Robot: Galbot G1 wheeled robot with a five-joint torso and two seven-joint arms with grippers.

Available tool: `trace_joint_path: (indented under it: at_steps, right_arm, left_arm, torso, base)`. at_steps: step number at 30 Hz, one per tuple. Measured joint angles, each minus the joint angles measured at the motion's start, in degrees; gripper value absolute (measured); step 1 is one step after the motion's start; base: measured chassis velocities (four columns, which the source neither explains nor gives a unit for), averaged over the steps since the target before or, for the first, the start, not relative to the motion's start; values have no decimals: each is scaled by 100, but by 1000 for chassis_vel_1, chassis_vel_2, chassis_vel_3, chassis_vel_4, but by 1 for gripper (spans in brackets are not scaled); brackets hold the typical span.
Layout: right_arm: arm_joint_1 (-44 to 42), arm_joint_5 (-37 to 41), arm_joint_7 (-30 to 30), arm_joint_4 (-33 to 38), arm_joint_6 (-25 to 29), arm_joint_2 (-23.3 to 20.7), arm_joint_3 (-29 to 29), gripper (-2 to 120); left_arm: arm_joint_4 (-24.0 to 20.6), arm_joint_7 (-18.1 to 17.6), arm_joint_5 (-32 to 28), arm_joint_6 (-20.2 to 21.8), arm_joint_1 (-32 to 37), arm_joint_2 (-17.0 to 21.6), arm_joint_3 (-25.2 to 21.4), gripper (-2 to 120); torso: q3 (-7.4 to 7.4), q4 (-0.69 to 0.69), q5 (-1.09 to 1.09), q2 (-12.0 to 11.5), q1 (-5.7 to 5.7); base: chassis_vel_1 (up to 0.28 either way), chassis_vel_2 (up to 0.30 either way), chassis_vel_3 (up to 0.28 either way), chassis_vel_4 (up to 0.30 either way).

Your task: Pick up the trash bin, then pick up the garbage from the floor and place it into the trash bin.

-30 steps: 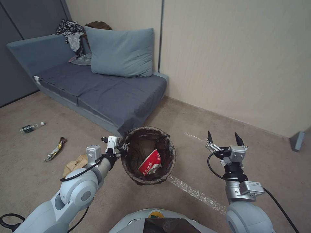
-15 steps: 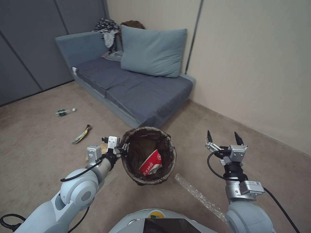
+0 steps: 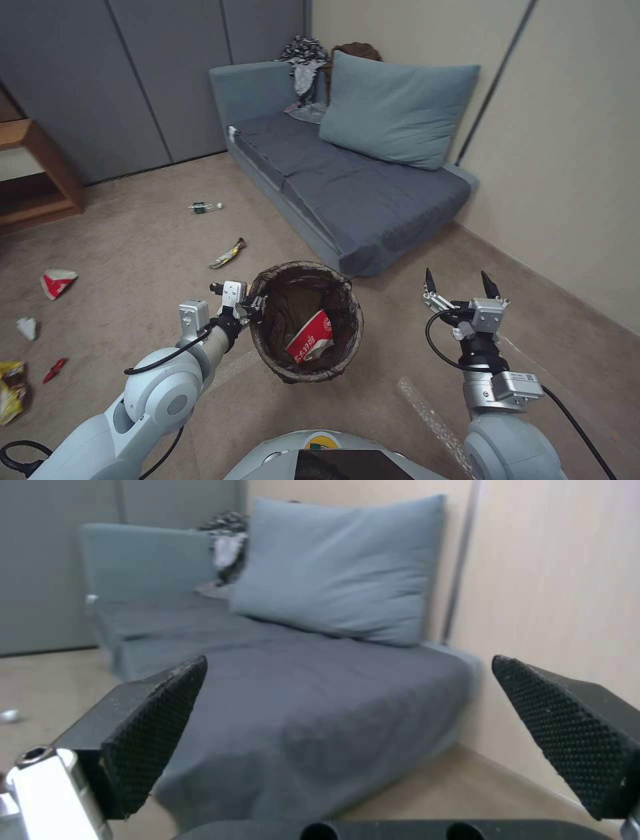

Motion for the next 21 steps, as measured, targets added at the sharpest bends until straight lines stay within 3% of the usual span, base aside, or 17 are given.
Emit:
trace_joint_path:
  at_steps: [21]
  right_arm:
    - [27,-17,9,-15,3,15,-28,100]
  left_arm:
    - [39,7,23,-23,-18,-36,18,6]
  torso:
    - [0,-1,0,0,0]
  base:
    - [123,122,126,125]
